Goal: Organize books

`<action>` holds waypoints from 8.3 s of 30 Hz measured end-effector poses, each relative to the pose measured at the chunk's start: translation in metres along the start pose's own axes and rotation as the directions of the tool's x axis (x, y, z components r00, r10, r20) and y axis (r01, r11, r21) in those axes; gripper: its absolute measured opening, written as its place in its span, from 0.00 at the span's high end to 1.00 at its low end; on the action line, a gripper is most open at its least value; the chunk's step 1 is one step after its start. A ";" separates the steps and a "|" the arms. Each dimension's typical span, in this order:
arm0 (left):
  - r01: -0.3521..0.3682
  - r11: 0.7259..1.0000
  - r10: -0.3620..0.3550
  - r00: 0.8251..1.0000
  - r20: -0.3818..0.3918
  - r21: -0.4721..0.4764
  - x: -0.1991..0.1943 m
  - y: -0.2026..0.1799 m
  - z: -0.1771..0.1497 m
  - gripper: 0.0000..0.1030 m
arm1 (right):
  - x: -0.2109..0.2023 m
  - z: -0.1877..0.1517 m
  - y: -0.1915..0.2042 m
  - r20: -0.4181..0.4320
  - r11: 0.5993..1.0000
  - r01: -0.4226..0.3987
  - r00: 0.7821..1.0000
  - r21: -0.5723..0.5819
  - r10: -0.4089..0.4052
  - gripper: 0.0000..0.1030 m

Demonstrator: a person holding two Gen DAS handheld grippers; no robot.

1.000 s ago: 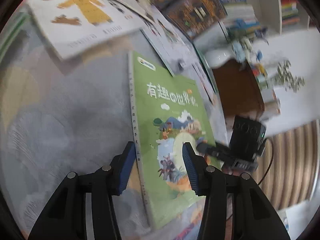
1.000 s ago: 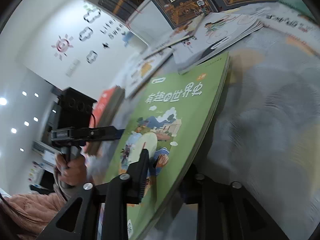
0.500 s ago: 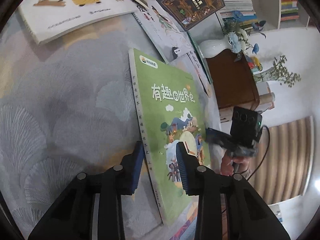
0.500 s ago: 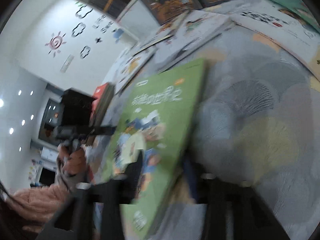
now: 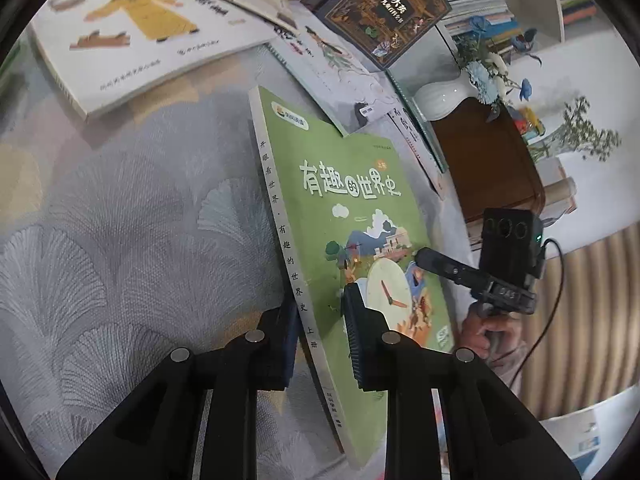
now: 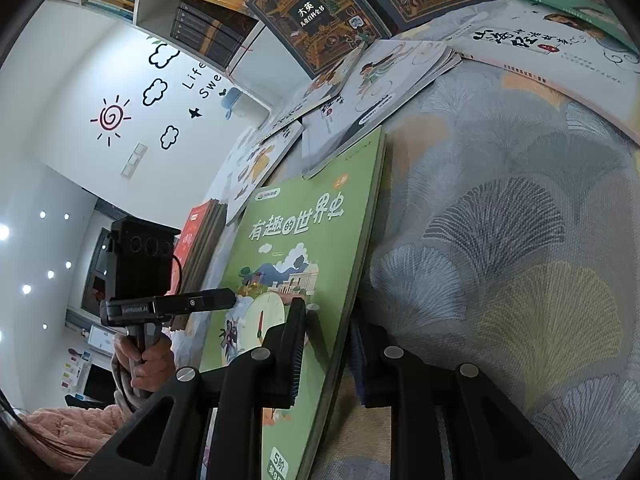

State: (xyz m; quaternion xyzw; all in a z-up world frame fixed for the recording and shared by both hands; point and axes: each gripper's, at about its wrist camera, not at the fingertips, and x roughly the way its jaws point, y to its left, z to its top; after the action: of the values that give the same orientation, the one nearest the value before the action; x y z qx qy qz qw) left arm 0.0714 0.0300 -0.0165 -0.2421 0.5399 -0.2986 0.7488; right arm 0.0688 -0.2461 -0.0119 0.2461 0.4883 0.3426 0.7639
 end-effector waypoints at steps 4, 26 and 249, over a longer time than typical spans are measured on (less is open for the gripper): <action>-0.107 0.991 0.104 0.994 0.037 0.077 0.000 -0.016 -0.003 0.76 | 0.001 0.000 0.006 0.010 0.999 0.040 0.999 -0.012 -0.040 0.79; -0.275 0.953 0.262 0.958 0.115 0.125 -0.035 -0.036 -0.012 0.69 | 0.005 -0.024 0.088 0.023 0.966 0.195 0.981 -0.172 -0.194 0.78; -0.411 0.911 0.405 0.907 0.119 0.032 -0.043 -0.036 -0.069 0.81 | 0.080 0.023 0.092 -0.262 0.979 0.079 0.957 -0.186 -0.127 0.54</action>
State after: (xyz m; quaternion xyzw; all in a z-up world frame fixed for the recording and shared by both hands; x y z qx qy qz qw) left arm -0.0110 0.0324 0.0155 -0.1188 0.5281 -0.1370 0.8296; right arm 0.0873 -0.1265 0.0166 0.1034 0.5694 0.3738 0.7248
